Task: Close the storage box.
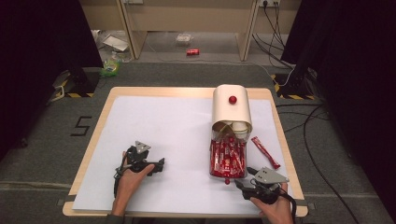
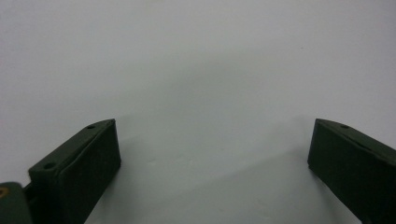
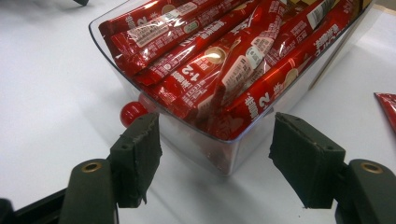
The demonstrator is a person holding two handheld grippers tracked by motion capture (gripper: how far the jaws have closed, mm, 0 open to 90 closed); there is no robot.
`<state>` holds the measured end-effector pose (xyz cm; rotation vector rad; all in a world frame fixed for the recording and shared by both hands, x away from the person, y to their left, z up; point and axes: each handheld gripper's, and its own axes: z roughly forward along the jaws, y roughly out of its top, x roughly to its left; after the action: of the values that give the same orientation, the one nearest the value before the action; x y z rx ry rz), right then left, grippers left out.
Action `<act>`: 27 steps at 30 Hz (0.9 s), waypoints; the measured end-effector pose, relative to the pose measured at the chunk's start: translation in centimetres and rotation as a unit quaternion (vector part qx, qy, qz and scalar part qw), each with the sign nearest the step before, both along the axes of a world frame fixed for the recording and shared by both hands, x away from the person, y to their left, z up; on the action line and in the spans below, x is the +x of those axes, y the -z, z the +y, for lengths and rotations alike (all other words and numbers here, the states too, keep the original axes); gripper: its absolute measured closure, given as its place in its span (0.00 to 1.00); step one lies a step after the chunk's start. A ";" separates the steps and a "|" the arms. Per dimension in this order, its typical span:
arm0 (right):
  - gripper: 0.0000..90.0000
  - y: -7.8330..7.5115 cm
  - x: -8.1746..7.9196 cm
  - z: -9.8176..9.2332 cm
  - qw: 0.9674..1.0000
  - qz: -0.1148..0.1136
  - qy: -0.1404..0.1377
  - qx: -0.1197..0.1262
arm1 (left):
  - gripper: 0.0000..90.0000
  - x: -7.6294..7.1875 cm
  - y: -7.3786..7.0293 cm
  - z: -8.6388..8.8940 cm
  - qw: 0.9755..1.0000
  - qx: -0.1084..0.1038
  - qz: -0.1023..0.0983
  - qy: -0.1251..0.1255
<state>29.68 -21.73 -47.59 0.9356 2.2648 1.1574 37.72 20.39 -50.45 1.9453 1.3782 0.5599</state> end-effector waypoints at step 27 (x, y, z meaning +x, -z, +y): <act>0.35 -0.4 0.7 0.4 0.999 -0.028 0.021 0.017 | 0.02 0.0 0.0 0.0 1.000 0.000 0.000 0.000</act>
<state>30.40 -21.37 -47.19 0.9462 2.1770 1.1933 37.73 20.39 -50.46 1.9450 1.3776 0.5591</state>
